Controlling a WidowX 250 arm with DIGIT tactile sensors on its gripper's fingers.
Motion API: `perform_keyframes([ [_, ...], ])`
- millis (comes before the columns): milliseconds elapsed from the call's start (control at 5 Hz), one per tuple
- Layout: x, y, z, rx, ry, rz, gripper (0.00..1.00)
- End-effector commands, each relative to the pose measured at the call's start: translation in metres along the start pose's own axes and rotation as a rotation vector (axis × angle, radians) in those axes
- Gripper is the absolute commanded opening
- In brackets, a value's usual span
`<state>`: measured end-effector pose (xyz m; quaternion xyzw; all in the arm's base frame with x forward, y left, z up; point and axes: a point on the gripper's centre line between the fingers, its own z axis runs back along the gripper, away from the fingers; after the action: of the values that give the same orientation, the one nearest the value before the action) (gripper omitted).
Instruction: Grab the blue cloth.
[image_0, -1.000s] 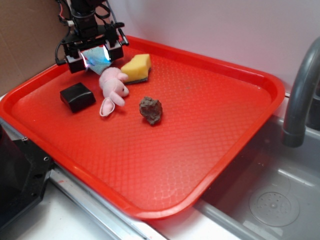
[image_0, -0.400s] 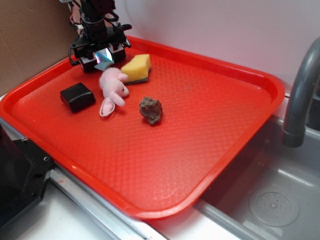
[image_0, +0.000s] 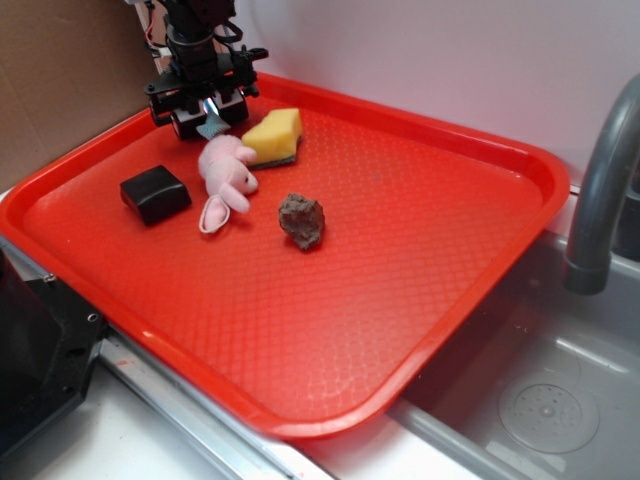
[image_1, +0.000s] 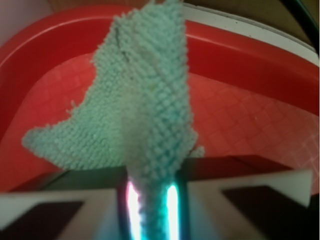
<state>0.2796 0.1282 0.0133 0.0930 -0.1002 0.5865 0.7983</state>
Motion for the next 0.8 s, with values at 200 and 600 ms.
perform_keyframes([
  [200,-0.02,-0.014,0.1,-0.078,0.166,-0.628,0.0],
  [600,-0.064,-0.006,0.178,-0.201,0.201,-1.077,0.0],
])
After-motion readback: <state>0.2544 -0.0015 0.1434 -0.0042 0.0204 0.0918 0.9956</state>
